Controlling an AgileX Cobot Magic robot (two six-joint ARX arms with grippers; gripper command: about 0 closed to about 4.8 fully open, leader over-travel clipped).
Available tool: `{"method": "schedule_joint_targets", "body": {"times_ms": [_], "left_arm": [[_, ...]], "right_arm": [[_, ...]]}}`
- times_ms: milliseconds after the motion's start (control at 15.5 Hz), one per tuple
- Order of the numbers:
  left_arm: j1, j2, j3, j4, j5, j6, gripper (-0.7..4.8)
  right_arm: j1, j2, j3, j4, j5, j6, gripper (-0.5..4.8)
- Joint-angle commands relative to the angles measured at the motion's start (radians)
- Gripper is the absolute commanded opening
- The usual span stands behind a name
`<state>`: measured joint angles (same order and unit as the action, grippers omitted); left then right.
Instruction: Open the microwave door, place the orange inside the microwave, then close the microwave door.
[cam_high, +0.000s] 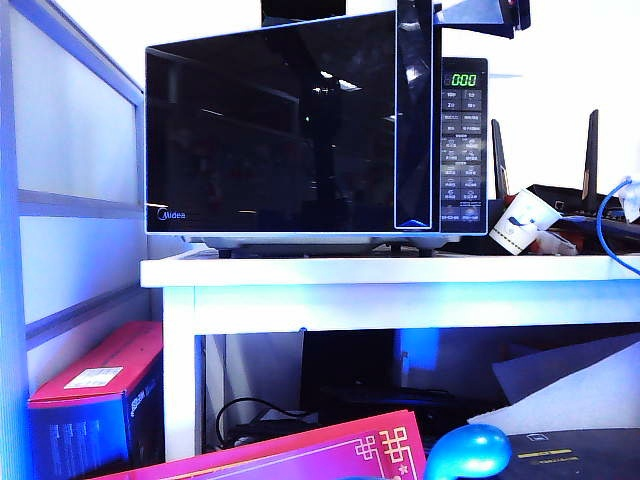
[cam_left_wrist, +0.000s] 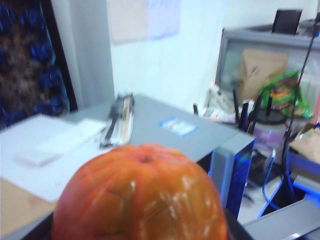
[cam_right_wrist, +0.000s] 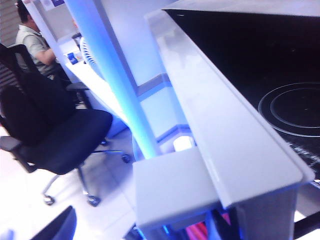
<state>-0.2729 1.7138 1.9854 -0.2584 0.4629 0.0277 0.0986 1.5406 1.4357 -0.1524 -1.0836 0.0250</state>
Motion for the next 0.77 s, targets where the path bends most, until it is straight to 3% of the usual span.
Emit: {"method": "schedule_joint_targets", "body": {"times_ms": [65, 387, 775], "left_arm": [[-0.001, 0.042, 0.005, 0.042, 0.002, 0.002, 1.83], [-0.001, 0.120, 0.005, 0.168, 0.002, 0.002, 1.83], [-0.007, 0.187, 0.005, 0.195, 0.002, 0.002, 1.83]], "right_arm": [[0.027, -0.032, 0.018, 0.119, -0.091, 0.006, 3.36], [0.055, -0.033, 0.018, 0.120, -0.117, 0.022, 3.36], [0.065, -0.037, 0.018, 0.126, -0.126, 0.028, 3.36]]}}
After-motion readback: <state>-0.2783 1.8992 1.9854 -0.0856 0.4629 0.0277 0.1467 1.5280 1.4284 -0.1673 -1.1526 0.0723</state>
